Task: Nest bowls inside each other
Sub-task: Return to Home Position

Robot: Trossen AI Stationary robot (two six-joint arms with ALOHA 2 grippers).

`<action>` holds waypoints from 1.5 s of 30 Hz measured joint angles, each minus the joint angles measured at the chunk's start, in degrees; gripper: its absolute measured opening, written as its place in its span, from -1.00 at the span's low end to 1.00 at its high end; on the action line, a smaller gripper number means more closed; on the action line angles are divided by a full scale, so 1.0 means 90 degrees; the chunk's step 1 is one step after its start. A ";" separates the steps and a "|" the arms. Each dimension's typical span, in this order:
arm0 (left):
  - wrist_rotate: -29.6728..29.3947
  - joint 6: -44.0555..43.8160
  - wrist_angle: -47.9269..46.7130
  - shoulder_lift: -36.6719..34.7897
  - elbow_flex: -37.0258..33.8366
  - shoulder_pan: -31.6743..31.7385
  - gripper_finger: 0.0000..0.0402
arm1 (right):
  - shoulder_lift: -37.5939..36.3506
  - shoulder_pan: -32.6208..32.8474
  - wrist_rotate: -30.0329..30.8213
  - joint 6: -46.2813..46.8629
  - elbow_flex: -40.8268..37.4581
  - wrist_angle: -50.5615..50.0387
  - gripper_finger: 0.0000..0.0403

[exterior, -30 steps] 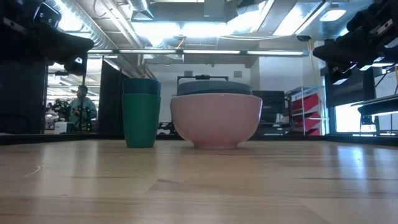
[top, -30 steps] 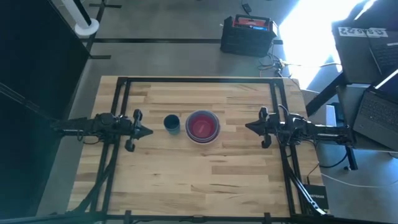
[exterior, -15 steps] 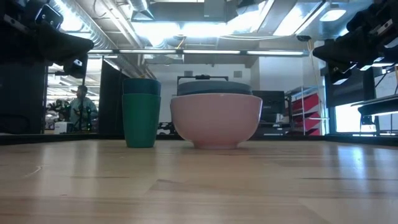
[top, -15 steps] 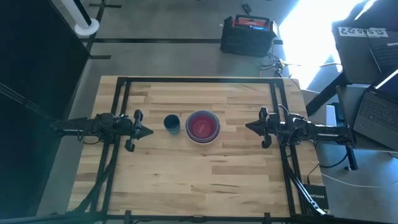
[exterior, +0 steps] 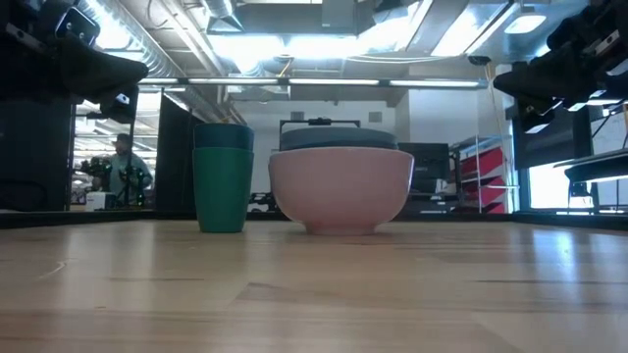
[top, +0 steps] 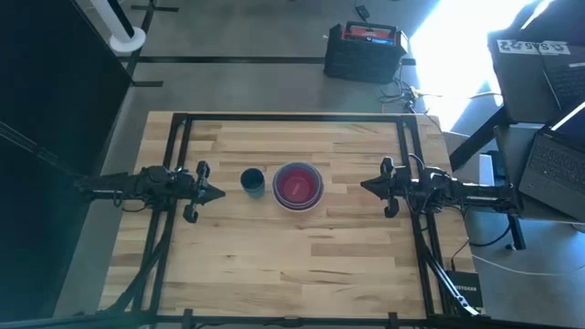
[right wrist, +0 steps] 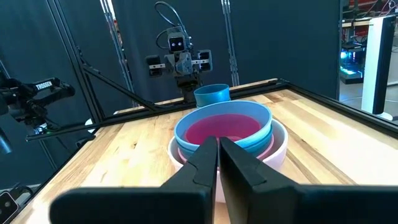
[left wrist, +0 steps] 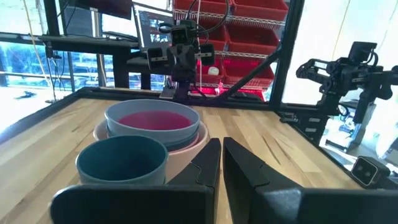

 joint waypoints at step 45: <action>0.0005 0.0002 -0.0005 0.0000 -0.0002 -0.0002 -1.00 | 0.0000 0.0002 -0.0389 -0.1044 0.0000 0.0066 -1.00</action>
